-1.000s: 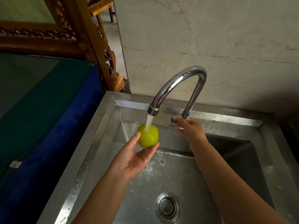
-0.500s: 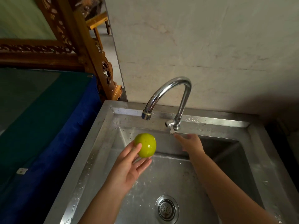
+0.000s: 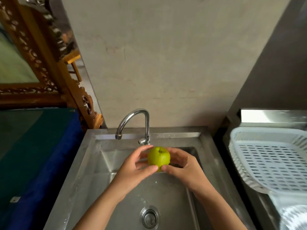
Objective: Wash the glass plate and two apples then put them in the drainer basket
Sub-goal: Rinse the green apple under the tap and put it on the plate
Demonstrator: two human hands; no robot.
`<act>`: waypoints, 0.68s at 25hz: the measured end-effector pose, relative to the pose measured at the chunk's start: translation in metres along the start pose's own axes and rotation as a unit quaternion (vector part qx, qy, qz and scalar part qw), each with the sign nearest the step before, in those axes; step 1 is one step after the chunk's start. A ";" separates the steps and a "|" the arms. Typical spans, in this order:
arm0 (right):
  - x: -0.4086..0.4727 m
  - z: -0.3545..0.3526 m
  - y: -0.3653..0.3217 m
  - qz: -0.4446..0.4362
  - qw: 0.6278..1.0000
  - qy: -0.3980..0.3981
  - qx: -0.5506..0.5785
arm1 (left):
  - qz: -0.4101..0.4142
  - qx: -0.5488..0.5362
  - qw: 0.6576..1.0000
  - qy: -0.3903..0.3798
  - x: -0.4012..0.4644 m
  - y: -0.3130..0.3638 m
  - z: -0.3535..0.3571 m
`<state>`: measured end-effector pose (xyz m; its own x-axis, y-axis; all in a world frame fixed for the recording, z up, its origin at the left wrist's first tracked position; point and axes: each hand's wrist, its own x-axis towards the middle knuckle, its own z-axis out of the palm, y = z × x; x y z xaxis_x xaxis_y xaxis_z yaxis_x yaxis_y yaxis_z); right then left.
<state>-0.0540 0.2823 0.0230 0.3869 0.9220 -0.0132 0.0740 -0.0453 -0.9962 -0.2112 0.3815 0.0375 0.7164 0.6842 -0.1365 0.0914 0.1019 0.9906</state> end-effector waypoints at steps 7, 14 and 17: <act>-0.103 -0.032 -0.046 0.003 0.980 0.116 -0.159 | 0.038 0.140 0.978 -0.152 -0.032 0.022 0.056; -0.216 -0.070 -0.057 0.060 0.952 0.254 -0.162 | 0.077 0.196 0.937 -0.278 -0.057 0.018 0.146; -0.251 -0.090 -0.056 0.064 0.937 0.294 -0.177 | 0.079 0.227 0.920 -0.309 -0.066 0.014 0.184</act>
<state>-0.0731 0.0187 0.0899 0.8454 0.5336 0.0224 0.2519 -0.3615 -0.8977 -0.1296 0.2047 0.0627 0.9892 0.1089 -0.0980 0.1320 -0.3724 0.9186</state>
